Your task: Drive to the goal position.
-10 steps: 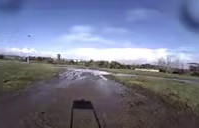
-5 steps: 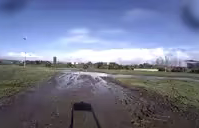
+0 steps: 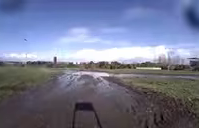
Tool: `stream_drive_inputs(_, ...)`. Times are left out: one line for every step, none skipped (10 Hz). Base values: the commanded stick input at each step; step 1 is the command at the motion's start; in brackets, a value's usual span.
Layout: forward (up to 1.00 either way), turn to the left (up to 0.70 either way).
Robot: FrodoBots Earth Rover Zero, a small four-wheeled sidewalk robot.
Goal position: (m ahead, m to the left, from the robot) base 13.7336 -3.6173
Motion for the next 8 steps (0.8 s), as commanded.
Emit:
stream_drive_inputs(0.70,0.00)
stream_drive_inputs(0.70,0.00)
stream_drive_inputs(0.70,0.00)
stream_drive_inputs(0.70,0.00)
stream_drive_inputs(0.70,0.00)
stream_drive_inputs(0.70,0.00)
stream_drive_inputs(0.70,0.00)
stream_drive_inputs(0.70,0.00)
